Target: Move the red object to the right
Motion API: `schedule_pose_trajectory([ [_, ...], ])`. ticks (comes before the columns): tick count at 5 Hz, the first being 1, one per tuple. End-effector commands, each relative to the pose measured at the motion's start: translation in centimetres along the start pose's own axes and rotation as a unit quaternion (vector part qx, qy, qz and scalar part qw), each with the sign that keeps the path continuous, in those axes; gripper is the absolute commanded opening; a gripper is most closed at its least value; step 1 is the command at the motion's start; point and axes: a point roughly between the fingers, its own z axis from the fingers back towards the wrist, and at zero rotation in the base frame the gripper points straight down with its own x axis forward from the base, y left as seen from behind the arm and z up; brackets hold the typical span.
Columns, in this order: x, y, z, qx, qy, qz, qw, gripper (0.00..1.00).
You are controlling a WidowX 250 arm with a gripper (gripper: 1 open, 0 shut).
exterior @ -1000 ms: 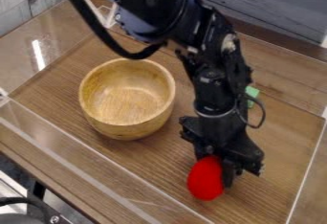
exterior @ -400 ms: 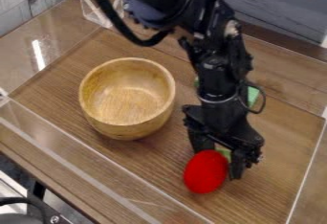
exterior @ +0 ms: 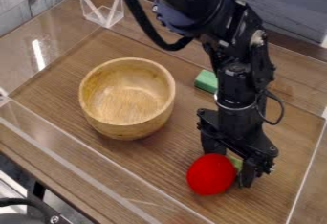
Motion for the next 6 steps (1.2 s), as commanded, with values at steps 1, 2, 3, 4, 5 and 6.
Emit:
schedule_pose_trajectory([
  [1,1.1,-0.1,1.1,0.005,-0.021,-0.017,0.9996,1.00],
  [2,0.6,0.6,1.3,0.013,-0.022,0.012,0.9996,1.00],
  [3,0.1,1.2,1.6,0.021,-0.023,0.039,0.9987,1.00],
  [4,-0.2,1.2,1.9,0.026,-0.026,0.064,0.9973,0.00],
  [5,-0.4,1.2,1.9,0.030,-0.028,0.088,0.9953,1.00],
  [6,-0.1,1.5,2.8,0.031,-0.028,0.097,0.9944,1.00],
])
